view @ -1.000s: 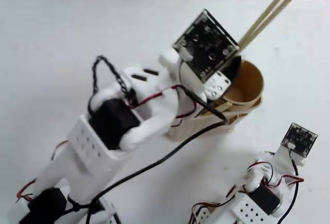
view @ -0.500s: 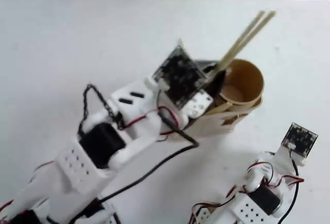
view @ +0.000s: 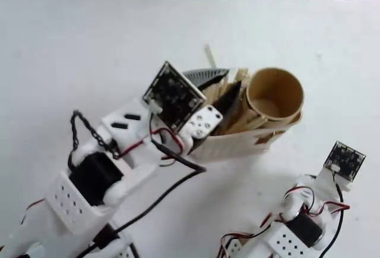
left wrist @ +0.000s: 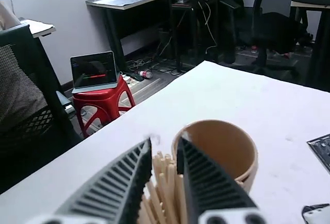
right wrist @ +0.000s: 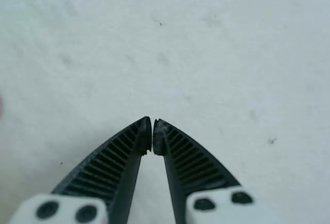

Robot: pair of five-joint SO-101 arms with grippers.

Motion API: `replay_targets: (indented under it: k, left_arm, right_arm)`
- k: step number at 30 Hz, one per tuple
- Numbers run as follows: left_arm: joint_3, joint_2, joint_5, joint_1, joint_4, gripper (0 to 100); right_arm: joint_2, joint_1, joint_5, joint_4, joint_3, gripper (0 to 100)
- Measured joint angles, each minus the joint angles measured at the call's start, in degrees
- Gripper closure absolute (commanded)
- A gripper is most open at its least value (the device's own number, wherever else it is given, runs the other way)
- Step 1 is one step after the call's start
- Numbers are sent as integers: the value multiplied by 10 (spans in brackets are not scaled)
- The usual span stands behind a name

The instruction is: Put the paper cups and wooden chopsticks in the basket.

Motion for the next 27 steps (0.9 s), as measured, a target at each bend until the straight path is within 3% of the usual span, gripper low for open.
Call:
replay_targets:
  k: [4,6,15,23,27]
  left_arm:
    - [10,-33,-6,-60,19,906]
    - [40,-64,-42,-98,24,906]
    - [331,-312,-81,-267,4,902]
    - [588,-549,-81,-342,1,902]
    - [652,-563,-81,-371,1,902]
  right_arm:
    - [0,0,0,0,0,980]
    - [0,0,0,0,0,980]
    - [0,0,0,0,0,980]
    - [0,0,0,0,0,980]
    - [0,0,0,0,0,980]
